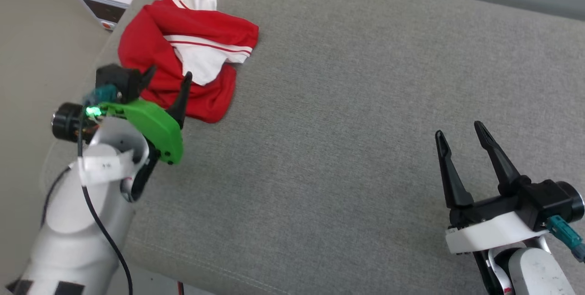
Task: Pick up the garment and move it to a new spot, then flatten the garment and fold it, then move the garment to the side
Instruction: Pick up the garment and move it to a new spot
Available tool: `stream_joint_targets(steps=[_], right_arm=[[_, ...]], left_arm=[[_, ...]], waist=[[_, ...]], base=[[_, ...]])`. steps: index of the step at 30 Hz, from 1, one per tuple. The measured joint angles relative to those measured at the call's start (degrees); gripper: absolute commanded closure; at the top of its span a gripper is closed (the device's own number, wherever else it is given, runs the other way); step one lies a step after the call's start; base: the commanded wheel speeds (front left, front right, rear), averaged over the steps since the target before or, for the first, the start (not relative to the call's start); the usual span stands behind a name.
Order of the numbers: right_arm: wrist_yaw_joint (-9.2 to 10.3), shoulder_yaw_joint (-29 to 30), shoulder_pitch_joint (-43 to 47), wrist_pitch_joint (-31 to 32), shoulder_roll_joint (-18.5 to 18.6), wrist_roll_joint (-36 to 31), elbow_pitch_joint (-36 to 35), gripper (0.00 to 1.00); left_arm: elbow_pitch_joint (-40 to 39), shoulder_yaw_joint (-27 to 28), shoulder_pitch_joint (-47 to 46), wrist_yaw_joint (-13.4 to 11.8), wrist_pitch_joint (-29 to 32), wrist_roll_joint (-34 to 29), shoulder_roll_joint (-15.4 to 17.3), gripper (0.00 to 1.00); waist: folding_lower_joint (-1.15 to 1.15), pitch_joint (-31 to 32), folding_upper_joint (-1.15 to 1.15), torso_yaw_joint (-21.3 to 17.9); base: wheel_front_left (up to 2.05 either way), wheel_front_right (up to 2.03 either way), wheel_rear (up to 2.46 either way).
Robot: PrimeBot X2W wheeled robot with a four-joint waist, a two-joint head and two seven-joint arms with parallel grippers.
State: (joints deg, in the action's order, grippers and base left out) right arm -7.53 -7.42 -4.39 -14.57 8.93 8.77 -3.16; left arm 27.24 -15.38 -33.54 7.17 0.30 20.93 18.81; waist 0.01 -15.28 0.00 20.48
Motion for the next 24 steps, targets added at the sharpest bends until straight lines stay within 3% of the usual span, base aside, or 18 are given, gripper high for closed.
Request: stream_joint_targets(steps=[1,7,13,22,23,24], right_arm=[[0.00,-0.2,-1.6,0.0,0.3,-0.2,-1.2,0.00],[0.00,-1.3,-2.6,0.0,0.6,-0.5,-1.5,0.00],[0.00,-2.0,-3.8,0.0,0.6,-0.6,-1.7,0.00],[0.00,-2.0,-4.6,0.0,0.6,-1.1,-1.5,0.00],[0.00,-2.0,-4.7,0.0,0.6,-1.1,-1.5,0.00],[0.00,-2.0,-4.8,0.0,0.6,-1.2,-1.4,0.00]], left_arm=[[2.3,-7.9,-7.2,0.1,9.3,9.4,6.7,0.00],[4.1,-15.6,-14.8,0.1,19.3,21.5,14.8,0.00],[5.2,-23.0,-18.6,0.1,23.8,27.4,19.7,0.00],[8.8,-30.5,-22.0,0.1,25.8,31.2,22.6,0.00],[8.9,-30.8,-22.4,0.1,26.1,31.7,23.0,0.47],[9.0,-30.9,-22.5,0.2,26.1,32.6,23.3,0.78]], waist=[[0.00,-3.4,0.00,-2.1],[0.00,-8.2,0.00,-5.3],[0.00,-12.2,0.00,-8.3],[0.00,-16.4,0.01,-11.3],[0.00,-16.6,0.01,-11.4],[0.00,-16.8,0.01,-11.6]], base=[[0.00,0.00,0.00],[0.00,0.00,0.00],[0.00,0.00,0.00],[0.00,0.00,0.00],[0.00,0.00,0.00],[0.00,0.00,0.00]])
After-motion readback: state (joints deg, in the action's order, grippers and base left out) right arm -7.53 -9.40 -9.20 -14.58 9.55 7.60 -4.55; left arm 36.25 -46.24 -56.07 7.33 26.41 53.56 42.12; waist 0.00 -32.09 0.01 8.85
